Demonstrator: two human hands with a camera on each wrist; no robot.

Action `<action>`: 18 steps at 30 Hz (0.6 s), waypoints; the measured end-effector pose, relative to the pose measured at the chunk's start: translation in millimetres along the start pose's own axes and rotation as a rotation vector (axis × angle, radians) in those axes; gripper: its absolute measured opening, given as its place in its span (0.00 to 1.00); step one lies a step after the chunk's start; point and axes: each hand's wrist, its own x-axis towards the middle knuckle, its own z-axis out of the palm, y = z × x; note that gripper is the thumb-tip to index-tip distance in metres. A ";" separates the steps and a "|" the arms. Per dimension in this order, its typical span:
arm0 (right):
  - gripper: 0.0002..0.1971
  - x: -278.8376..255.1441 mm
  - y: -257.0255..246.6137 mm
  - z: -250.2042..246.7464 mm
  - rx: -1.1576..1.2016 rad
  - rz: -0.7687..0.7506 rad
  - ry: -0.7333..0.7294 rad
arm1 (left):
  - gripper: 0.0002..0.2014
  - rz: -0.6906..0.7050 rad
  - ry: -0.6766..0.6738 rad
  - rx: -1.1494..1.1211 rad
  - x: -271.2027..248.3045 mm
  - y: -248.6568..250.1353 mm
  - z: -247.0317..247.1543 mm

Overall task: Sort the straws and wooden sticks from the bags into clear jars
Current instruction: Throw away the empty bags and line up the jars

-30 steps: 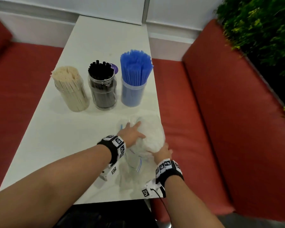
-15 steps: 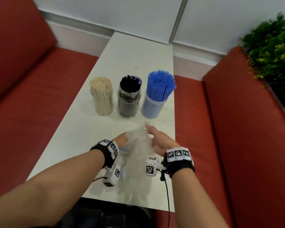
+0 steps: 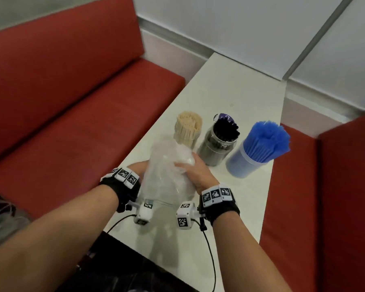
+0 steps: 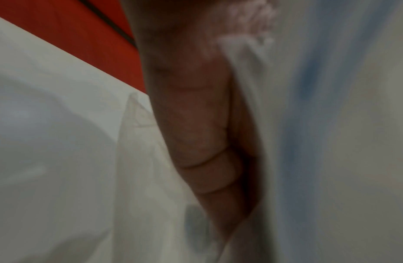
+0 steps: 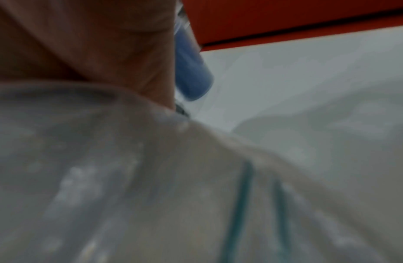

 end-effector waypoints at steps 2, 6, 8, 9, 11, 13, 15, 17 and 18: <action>0.29 13.7 -5.1 26.4 0.041 -0.012 0.075 | 0.13 0.017 0.055 -0.010 7.7 11.8 -24.3; 0.15 41.2 -11.8 73.3 -0.060 -0.076 0.400 | 0.11 0.192 0.084 0.035 34.5 38.6 -79.2; 0.11 53.0 -18.2 100.8 -0.132 -0.118 0.529 | 0.23 0.300 0.129 0.195 37.9 40.2 -103.8; 0.09 58.8 -21.8 117.7 -0.148 -0.139 0.557 | 0.33 0.313 0.054 0.272 38.2 38.3 -111.9; 0.08 63.3 -29.0 157.9 -0.107 -0.202 0.511 | 0.46 0.220 -0.139 0.258 38.2 31.0 -120.9; 0.03 61.2 -30.8 198.1 -0.085 -0.264 0.298 | 0.45 0.237 -0.122 0.048 45.1 19.3 -130.7; 0.08 60.1 -27.1 229.3 -0.113 -0.163 0.028 | 0.36 0.239 -0.077 -0.336 53.9 9.1 -151.0; 0.18 64.2 -16.5 245.2 -0.039 0.053 -0.189 | 0.32 0.114 -0.161 -0.571 58.7 -3.5 -178.4; 0.24 67.9 -10.9 249.8 -0.006 0.149 -0.264 | 0.32 0.062 -0.191 -0.587 59.9 -10.2 -191.9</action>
